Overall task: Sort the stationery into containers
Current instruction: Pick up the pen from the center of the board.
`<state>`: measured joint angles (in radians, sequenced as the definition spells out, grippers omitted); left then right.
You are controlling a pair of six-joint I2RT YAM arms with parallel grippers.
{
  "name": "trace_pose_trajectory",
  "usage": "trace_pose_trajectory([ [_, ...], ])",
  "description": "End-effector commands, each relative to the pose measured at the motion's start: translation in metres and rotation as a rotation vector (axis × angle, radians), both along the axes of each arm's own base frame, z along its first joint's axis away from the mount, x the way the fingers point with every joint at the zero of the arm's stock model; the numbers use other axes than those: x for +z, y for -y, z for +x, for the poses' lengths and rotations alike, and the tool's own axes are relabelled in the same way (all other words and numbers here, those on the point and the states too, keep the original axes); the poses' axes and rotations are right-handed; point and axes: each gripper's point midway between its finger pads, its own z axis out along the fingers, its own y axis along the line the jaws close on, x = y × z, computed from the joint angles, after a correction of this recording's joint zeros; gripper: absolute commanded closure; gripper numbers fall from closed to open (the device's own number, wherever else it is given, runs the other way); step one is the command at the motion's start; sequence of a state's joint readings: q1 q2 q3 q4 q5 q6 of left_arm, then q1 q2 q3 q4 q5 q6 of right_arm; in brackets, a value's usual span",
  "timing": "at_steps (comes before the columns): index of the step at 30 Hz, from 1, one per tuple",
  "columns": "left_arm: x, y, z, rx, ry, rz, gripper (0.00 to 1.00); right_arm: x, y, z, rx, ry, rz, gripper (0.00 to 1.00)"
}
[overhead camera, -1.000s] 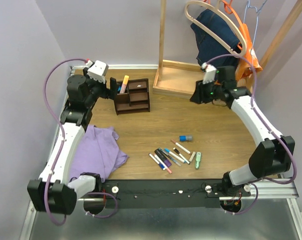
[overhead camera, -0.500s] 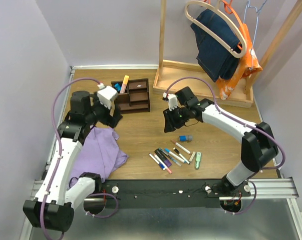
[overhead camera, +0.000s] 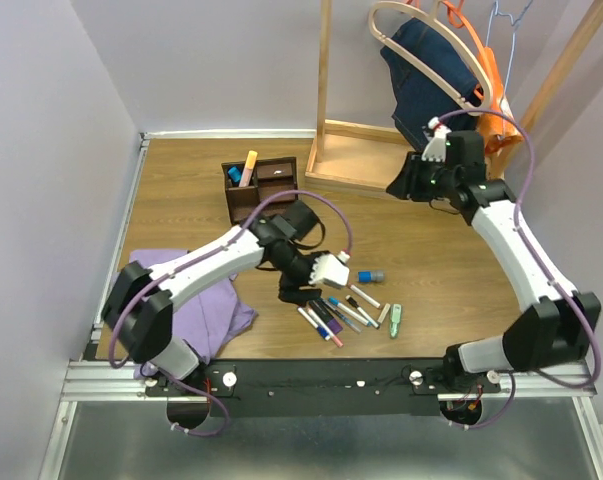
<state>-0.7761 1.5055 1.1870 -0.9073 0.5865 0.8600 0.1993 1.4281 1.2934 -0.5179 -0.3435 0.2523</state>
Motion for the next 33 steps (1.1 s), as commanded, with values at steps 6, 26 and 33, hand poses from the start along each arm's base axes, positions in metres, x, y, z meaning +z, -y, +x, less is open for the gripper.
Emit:
trace_pose_trajectory([
  [6, -0.026, 0.052, -0.014, -0.293, 0.096, 0.055, 0.35, 0.023, 0.043, -0.042, -0.078, 0.127, -0.066, 0.52],
  [26, -0.09, 0.076, -0.045, -0.339, 0.045, 0.142, 0.49, 0.014, 0.058, -0.044, -0.104, 0.132, -0.058, 0.52],
  [33, -0.106, 0.084, -0.036, -0.305, 0.06, 0.152, 0.52, 0.01, 0.057, -0.047, -0.101, 0.12, -0.045, 0.52],
])
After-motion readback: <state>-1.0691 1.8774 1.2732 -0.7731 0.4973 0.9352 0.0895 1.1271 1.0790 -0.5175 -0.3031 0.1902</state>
